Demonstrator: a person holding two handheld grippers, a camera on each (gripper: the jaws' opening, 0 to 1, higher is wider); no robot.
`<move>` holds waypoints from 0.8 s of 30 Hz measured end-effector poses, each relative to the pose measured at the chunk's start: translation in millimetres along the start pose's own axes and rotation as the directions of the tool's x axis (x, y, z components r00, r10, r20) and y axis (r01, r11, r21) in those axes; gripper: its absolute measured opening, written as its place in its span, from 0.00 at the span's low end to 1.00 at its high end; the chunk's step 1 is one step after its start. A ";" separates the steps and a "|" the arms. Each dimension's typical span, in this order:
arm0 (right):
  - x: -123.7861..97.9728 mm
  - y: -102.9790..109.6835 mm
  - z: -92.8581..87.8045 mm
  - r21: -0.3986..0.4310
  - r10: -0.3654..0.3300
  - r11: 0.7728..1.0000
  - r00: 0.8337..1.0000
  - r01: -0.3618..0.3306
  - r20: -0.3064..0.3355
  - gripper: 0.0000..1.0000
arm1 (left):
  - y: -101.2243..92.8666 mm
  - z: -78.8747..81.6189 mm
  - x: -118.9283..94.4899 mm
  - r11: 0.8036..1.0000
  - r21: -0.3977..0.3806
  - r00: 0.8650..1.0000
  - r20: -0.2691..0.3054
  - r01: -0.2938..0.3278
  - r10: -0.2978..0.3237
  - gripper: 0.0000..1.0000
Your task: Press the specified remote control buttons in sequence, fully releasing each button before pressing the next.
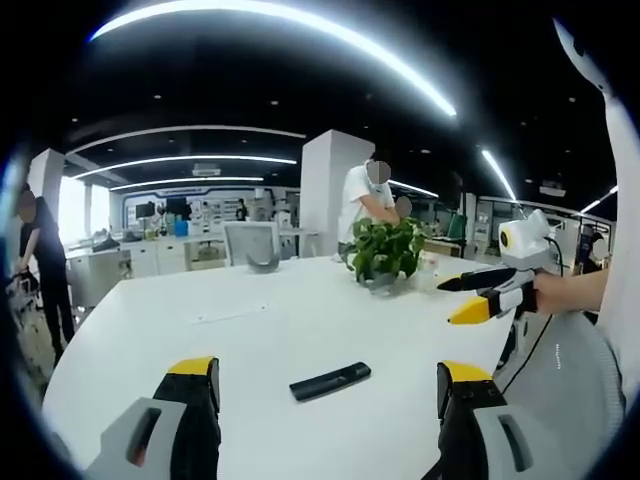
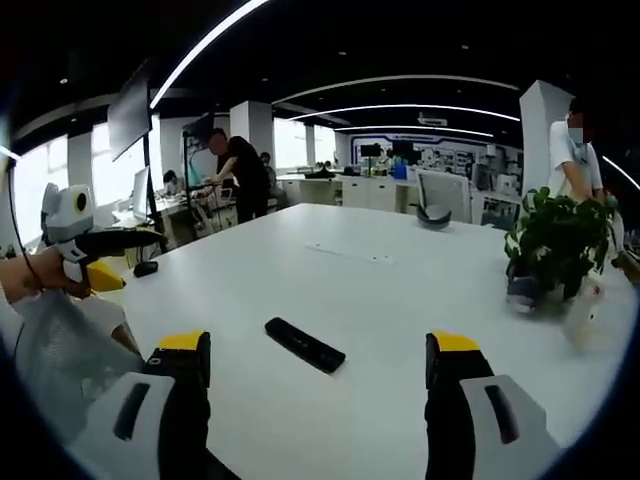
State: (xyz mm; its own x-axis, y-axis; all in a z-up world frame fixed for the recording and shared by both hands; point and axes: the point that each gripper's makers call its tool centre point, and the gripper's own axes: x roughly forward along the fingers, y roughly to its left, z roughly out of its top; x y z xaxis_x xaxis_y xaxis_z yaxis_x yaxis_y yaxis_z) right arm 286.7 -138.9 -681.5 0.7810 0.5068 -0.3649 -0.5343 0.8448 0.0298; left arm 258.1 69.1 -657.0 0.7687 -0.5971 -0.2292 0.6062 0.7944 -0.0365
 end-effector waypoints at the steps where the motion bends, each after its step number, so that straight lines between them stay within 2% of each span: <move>1: -0.6 0.5 -0.3 0.000 0.001 1.000 1.000 -0.001 -0.001 0.92 | 0.0 -0.2 0.0 1.000 0.001 1.000 -0.001 0.000 0.000 0.94; 13: -17.2 -9.1 1.3 0.028 -0.037 0.999 0.999 0.036 0.029 0.92 | -2.2 0.1 0.1 1.000 0.005 1.000 -0.005 0.002 -0.001 0.94; 24: -26.1 -8.0 -0.2 0.031 -0.049 0.998 0.999 0.048 0.025 0.92 | -1.6 -0.5 -0.2 1.000 0.005 1.000 -0.007 0.001 -0.001 0.94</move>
State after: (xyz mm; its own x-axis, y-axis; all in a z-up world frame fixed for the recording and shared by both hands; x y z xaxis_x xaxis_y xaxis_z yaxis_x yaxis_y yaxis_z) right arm 270.5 -158.9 -672.5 0.8138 0.4693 -0.3428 -0.4860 0.8730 0.0413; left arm 256.9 68.0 -657.3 0.7665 -0.5975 -0.2356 0.6083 0.7930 -0.0322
